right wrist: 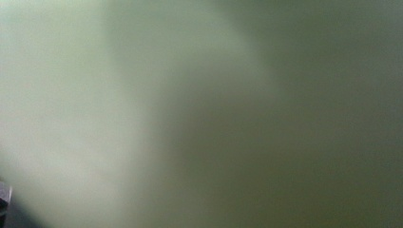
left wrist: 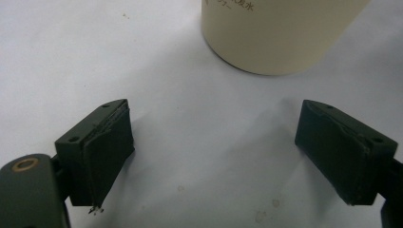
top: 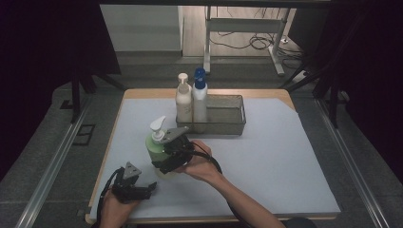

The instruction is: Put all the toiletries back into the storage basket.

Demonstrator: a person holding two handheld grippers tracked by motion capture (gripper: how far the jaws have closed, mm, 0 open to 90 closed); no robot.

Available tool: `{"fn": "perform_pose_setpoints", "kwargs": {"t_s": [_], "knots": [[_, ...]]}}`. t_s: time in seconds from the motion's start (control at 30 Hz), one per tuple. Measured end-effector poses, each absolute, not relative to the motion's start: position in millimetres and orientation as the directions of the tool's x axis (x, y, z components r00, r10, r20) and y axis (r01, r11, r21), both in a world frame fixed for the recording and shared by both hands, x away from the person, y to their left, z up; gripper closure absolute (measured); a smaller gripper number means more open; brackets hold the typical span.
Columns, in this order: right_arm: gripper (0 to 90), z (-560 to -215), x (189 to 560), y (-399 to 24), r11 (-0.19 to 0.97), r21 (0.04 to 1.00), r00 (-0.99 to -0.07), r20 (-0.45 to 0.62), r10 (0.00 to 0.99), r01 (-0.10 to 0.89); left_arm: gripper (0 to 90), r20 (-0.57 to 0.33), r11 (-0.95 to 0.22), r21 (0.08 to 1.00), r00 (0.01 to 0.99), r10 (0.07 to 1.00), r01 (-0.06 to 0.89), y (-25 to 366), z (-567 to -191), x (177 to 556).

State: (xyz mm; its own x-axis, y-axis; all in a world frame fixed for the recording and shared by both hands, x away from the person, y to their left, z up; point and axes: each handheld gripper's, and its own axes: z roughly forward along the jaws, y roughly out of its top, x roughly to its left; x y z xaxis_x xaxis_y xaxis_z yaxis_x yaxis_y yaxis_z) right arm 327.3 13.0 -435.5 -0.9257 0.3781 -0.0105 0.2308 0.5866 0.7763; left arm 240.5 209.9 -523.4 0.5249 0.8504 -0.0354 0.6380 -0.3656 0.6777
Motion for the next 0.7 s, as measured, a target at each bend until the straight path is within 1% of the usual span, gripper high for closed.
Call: {"fn": "perform_pose_setpoints", "kwargs": {"t_s": [0.17, 0.4, 0.7], "knots": [[11.9, -433, 323, 13, 0.594, 0.773, -0.924, -0.029, 0.381, 0.221, 12.1, -0.034, -0.368, 0.676, 0.525, 0.850, 0.639, 210, -523, 240], [11.9, -424, 320, 7, 0.584, 0.781, -0.924, -0.024, 0.382, 0.222, 12.1, -0.036, -0.364, 0.677, 0.522, 0.852, 0.639, 210, -523, 240], [11.9, -411, 321, -15, 0.577, 0.784, -0.913, -0.032, 0.407, 0.230, 12.1, -0.034, -0.367, 0.677, 0.525, 0.850, 0.638, 210, -523, 241]]}}
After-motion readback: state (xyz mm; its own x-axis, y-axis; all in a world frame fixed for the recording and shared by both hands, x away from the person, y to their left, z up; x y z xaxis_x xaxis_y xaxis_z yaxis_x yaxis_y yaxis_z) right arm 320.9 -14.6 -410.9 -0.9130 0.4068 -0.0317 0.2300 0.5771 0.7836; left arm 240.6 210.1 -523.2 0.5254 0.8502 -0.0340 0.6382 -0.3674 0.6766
